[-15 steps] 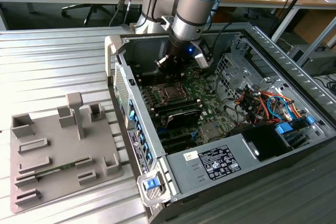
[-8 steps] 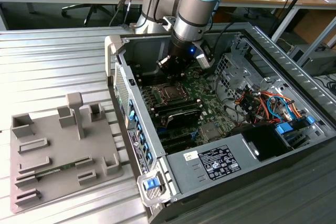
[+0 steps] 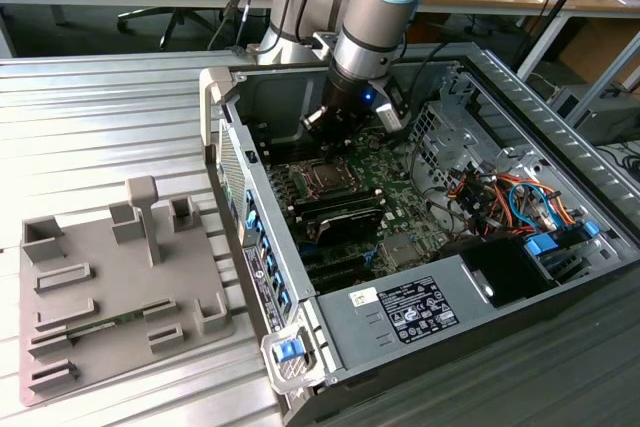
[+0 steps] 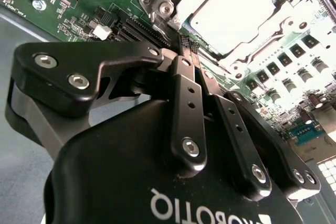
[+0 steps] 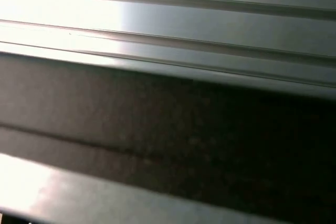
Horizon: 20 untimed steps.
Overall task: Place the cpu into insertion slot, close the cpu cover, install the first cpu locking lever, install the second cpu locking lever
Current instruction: 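Install the first cpu locking lever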
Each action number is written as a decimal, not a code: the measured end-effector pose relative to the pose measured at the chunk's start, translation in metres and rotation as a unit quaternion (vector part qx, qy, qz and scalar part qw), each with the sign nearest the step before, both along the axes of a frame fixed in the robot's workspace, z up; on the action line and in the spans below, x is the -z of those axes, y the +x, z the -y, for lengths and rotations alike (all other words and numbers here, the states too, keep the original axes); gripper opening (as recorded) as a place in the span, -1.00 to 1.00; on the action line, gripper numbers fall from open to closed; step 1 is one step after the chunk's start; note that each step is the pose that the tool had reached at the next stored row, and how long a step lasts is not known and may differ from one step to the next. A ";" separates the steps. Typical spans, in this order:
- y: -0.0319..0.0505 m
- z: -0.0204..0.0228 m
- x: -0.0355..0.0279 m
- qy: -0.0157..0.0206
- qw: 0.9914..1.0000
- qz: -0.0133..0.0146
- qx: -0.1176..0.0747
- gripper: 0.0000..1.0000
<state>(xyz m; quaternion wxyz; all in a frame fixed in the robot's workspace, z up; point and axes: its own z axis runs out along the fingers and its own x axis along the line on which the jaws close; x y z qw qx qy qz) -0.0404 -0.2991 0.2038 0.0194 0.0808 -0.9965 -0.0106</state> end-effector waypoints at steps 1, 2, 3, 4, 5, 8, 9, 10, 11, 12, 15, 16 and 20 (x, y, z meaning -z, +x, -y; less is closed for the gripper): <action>0.0002 0.0001 0.0003 0.000 1.000 0.000 0.000 -0.78; 0.0004 0.0001 0.0004 0.000 1.000 0.000 0.000 -0.78; 0.0007 0.0001 0.0006 0.000 1.000 0.000 0.000 -0.78; 0.0011 0.0000 0.0009 0.000 1.000 0.000 0.000 -0.78; 0.0015 0.0000 0.0011 0.000 1.000 0.000 0.000 -0.78; 0.0028 0.0000 0.0014 0.000 1.000 0.000 0.000 -0.78; 0.0035 0.0000 0.0015 0.000 1.000 0.000 0.000 -0.78; 0.0046 0.0000 0.0015 0.000 1.000 0.000 0.000 -0.78; 0.0064 0.0000 0.0016 0.000 1.000 0.000 0.000 -0.78; 0.0102 0.0000 0.0017 0.000 1.000 0.000 0.000 -0.78; 0.0144 -0.0003 0.0019 0.000 1.000 0.000 0.000 -0.78; 0.0143 -0.0014 0.0019 0.001 1.000 0.000 0.000 -0.78; 0.0144 -0.0063 0.0017 0.004 1.000 0.000 0.000 -0.78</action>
